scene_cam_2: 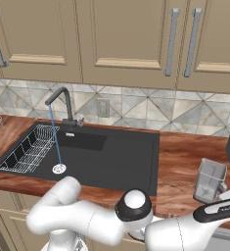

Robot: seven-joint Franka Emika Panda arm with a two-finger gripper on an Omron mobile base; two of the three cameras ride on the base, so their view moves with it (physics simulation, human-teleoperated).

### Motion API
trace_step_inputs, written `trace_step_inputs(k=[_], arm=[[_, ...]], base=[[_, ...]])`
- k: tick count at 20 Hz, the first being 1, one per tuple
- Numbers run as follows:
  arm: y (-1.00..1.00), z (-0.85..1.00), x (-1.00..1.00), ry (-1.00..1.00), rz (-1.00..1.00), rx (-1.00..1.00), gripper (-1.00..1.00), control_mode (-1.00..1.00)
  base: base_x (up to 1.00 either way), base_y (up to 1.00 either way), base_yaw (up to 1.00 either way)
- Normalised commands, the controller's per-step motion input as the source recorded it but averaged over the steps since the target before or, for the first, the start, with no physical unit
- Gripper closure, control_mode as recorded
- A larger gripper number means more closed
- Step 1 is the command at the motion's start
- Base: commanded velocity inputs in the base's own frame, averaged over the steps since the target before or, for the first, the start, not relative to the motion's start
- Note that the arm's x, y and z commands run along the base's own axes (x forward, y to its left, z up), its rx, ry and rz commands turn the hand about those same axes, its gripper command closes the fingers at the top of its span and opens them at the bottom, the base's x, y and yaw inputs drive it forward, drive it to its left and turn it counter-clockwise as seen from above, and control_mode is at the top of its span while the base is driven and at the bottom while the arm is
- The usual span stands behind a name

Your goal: Turn on the sink faucet and place the jug under the water for a few seconds to fill it up.

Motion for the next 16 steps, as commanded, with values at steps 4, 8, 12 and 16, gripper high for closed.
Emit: trace_step_inputs(k=[4, 8, 12, 16], arm=[[0.19, -0.03, 0.00, 0.00, 0.00, 0.00, -1.00, -1.00], [0.24, -0.02, 0.00, 0.00, 0.00, 0.00, -1.00, -1.00], [0.26, -0.03, 0.00, 0.01, 0.00, 0.00, 1.00, -1.00], [0.15, -0.03, 0.04, 0.01, 0.00, 0.00, 1.00, -1.00]], base=[[0.00, 0.00, 0.00], [0.00, 0.00, 0.00], [0.00, 0.00, 0.00], [0.00, 0.00, 0.00]])
